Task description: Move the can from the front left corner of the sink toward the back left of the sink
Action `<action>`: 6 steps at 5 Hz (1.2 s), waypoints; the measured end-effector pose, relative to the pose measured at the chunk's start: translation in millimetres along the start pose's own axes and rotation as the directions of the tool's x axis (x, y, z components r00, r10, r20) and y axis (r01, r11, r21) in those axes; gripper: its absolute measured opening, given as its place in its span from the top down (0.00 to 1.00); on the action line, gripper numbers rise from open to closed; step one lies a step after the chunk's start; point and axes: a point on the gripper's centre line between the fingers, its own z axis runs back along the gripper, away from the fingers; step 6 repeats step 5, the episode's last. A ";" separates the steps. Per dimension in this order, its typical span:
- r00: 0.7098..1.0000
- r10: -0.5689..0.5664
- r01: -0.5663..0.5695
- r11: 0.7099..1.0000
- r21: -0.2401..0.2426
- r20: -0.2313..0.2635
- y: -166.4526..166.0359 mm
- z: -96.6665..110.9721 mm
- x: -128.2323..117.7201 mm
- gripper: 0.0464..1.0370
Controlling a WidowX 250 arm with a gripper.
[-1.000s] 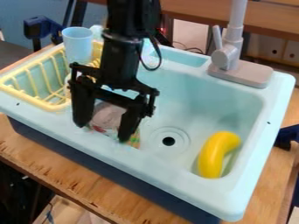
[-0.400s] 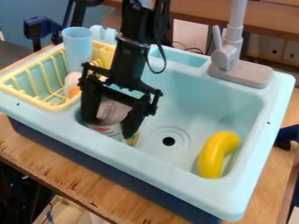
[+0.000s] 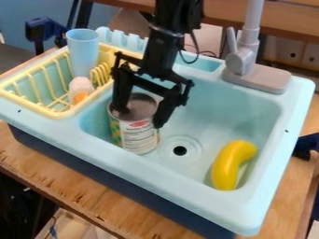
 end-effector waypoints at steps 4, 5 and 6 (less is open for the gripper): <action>0.964 -0.161 0.155 0.987 0.046 0.213 -41.4 43.2 2.7 0.04; 0.949 -0.145 0.155 0.988 -0.012 0.281 -33.8 49.9 -21.8 0.04; 0.949 -0.145 0.155 0.988 -0.012 0.281 -33.8 49.9 -21.8 0.04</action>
